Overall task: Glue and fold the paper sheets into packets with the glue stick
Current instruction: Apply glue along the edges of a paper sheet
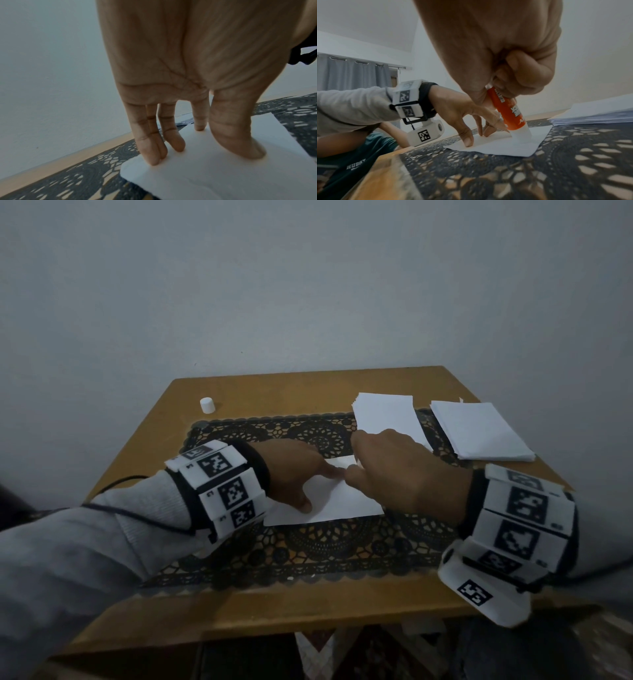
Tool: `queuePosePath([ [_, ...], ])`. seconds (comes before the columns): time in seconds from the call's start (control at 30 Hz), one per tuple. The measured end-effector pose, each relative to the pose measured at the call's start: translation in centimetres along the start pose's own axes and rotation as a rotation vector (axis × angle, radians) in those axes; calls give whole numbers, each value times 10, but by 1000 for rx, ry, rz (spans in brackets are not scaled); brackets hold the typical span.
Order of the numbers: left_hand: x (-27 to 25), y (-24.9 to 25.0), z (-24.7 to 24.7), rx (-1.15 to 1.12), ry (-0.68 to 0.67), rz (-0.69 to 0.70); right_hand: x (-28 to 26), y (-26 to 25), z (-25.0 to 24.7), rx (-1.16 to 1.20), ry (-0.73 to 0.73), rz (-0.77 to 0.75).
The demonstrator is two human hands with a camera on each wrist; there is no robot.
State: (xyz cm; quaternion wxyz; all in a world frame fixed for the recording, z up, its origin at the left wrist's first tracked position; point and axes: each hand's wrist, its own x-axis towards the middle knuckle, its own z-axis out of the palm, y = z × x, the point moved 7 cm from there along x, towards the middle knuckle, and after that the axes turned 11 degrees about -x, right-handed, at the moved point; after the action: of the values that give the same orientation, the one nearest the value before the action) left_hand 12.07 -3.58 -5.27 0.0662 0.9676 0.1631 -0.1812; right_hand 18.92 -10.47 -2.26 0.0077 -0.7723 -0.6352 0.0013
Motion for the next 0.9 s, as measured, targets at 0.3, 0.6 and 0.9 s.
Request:
queuePosePath([
  [0.3,2,-2,-5,-155,-5,15,-17,14,-11,118,-116,-4],
  [0.6,25,-14,-6,-239,79,-128,-6,49,-48,204,91,17],
  [0.9,27,-24,-14,-399,75,-178,-15,51,-43,303,135,-12],
])
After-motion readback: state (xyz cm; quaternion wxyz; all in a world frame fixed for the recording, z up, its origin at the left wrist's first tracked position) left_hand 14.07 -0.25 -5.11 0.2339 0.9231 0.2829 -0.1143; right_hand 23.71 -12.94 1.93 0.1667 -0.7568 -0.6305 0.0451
